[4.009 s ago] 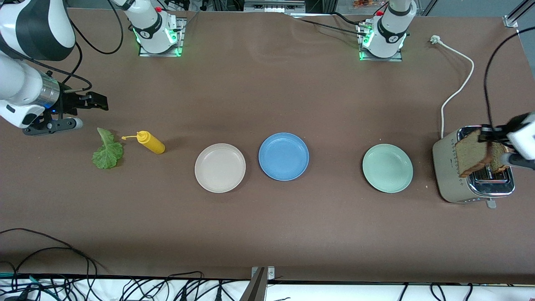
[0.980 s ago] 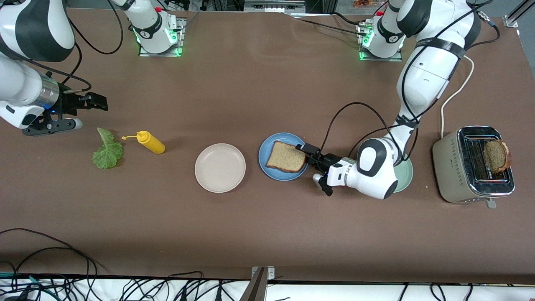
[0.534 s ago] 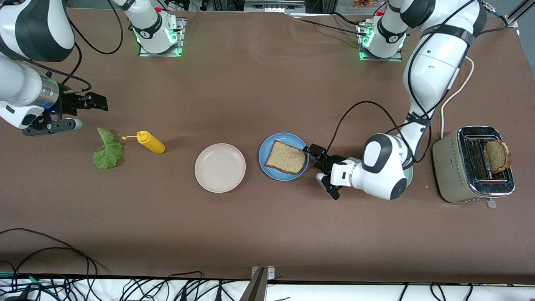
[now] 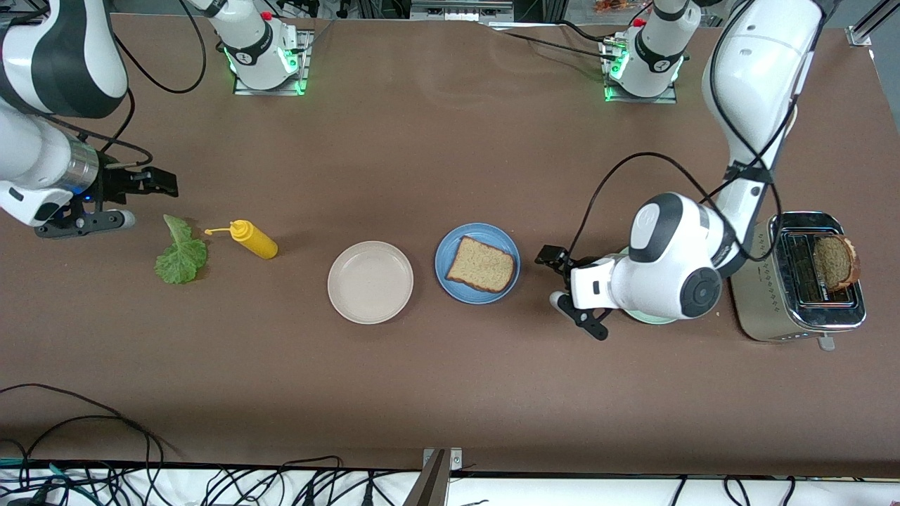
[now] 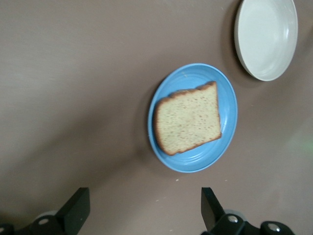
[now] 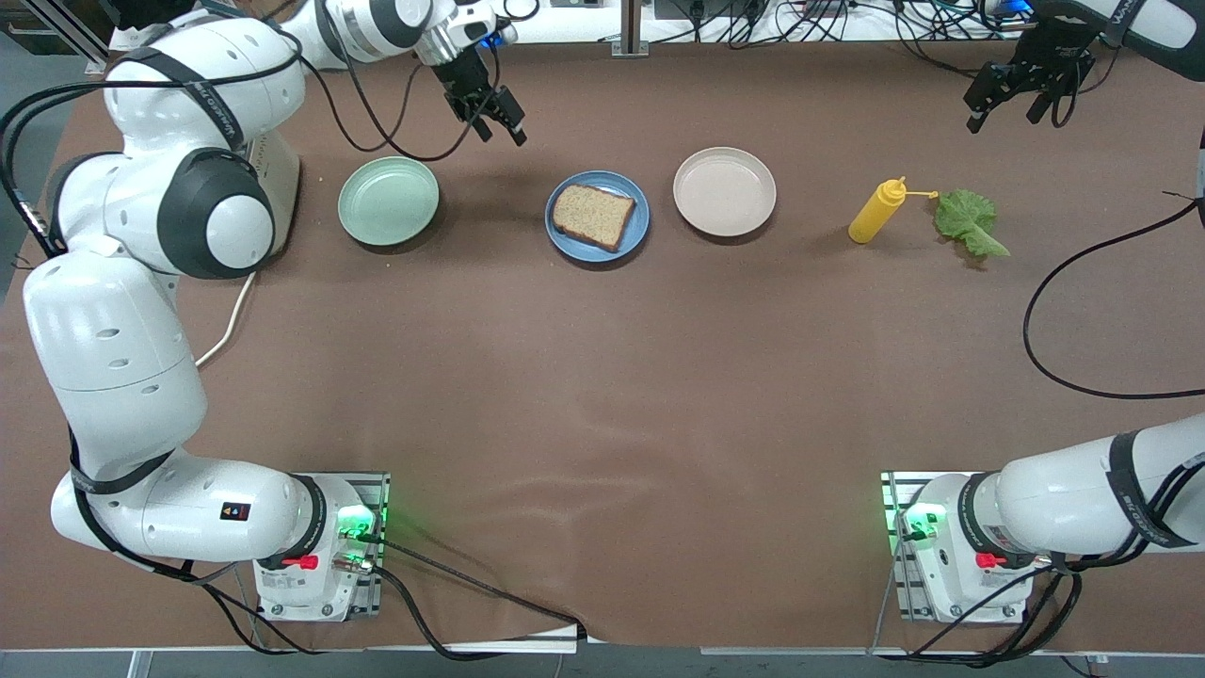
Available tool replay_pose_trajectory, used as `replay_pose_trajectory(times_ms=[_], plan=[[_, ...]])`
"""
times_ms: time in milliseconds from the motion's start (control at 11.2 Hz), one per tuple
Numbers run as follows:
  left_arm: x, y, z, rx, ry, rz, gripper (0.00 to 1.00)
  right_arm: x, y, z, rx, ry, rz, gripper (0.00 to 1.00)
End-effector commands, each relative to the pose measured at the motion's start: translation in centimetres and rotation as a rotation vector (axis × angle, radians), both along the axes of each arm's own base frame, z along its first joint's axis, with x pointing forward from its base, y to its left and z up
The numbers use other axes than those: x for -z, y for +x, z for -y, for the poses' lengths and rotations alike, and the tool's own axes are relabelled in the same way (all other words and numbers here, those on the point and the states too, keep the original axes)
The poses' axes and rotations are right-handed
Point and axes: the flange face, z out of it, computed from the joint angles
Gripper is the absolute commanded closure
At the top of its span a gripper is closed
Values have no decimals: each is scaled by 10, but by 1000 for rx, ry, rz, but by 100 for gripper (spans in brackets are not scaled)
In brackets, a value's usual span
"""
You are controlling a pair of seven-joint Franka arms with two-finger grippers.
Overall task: Make sandwich in blue plate with both arms
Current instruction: 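Raise the left gripper back while the right gripper reaches the lettuce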
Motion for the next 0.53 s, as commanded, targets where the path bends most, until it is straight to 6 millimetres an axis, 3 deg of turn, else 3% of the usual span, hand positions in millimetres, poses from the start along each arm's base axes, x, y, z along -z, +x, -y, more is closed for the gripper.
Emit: replay_pose_trajectory(times_ms=[0, 267, 445], plan=[[-63, -5, -36, -6, 200, 85, 0, 35, 15, 33, -48, -6, -1, 0], [-158, -32, -52, -89, 454, 157, 0, 76, 25, 47, -84, -23, -17, 0], [-190, -41, -80, -125, 481, 153, 0, 107, 22, 47, -102, -24, -17, 0]])
